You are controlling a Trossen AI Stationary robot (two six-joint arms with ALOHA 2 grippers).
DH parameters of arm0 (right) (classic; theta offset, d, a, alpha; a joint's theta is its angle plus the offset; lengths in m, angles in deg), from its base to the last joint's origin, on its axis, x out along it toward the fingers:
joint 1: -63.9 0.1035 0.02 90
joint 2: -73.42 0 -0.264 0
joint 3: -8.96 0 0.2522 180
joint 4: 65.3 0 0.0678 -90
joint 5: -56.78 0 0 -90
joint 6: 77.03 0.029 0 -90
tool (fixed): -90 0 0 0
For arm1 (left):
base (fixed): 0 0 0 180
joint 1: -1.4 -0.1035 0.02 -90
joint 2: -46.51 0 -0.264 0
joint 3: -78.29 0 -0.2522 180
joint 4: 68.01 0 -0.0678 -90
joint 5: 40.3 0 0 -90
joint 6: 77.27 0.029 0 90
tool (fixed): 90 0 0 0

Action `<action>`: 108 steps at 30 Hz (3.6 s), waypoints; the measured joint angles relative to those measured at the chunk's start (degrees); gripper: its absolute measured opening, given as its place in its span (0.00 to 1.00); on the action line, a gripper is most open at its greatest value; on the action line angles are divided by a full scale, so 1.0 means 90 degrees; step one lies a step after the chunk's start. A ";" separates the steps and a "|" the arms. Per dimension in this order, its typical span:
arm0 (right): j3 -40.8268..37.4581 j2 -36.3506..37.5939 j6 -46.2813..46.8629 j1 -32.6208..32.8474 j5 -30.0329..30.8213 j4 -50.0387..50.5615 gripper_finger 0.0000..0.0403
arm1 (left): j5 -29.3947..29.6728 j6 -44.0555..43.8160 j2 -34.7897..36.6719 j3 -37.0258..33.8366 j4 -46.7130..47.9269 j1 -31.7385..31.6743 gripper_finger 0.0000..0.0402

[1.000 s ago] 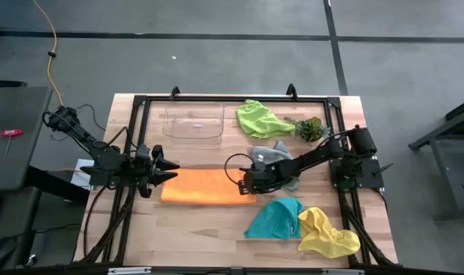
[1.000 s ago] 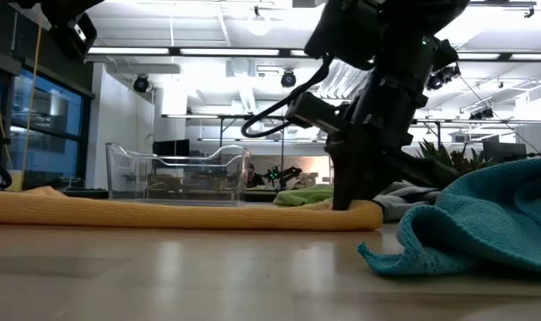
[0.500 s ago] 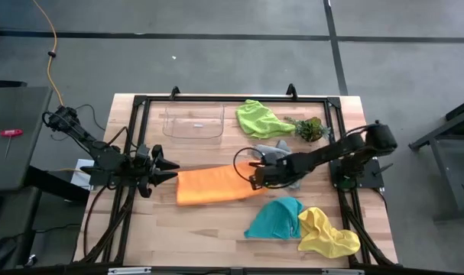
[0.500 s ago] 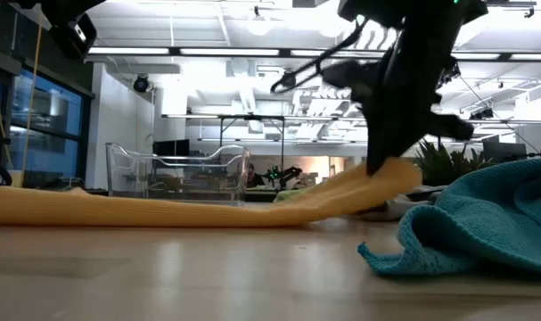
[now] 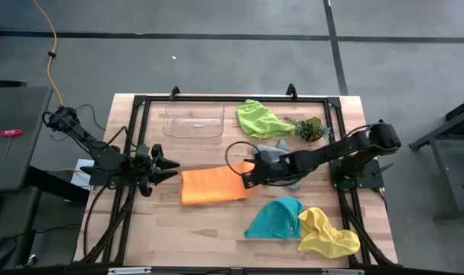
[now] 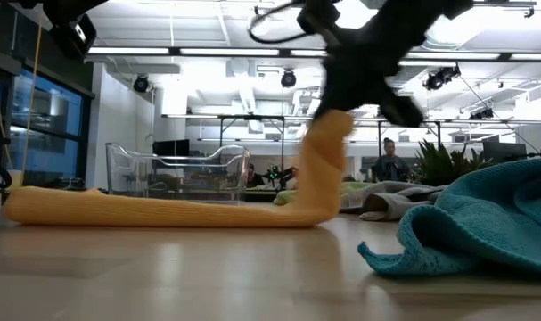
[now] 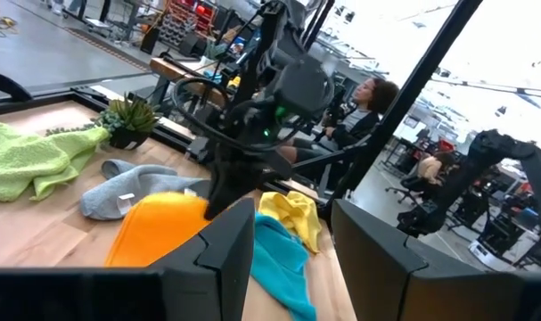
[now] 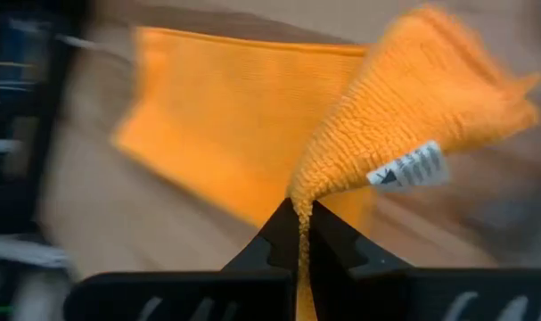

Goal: Fold microfiber towels
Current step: Fold the orange towel

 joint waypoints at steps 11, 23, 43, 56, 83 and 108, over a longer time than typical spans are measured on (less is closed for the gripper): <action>0.1038 -0.1245 -0.0614 0.0066 -0.0210 -0.1371 0.00 | -0.0066 -0.0246 0.0000 0.0000 0.0263 0.0000 0.35; 0.2708 -0.2678 -0.1065 -0.0166 -0.0539 -0.1365 0.00 | -0.1722 -0.3200 -0.0102 0.0002 0.3444 0.0332 0.29; 0.2686 -0.2850 -0.1246 -0.0279 -0.0800 -0.2316 0.15 | -0.1501 -0.3047 -0.0101 0.0002 0.3502 0.0641 0.26; 0.2686 -0.2856 -0.1325 -0.0507 -0.1242 -0.3102 0.68 | -0.1505 -0.2998 -0.0101 0.0002 0.3516 0.0639 0.26; 0.2686 -0.0224 -0.3330 -0.0477 0.0736 0.4496 0.66 | -0.0540 -0.3500 -0.5299 0.2805 0.3659 0.1568 0.26; 0.2684 -0.0227 -0.4439 -0.0608 0.0687 0.4251 0.66 | -0.0208 -1.0883 -0.7329 0.2970 0.3256 0.1181 0.56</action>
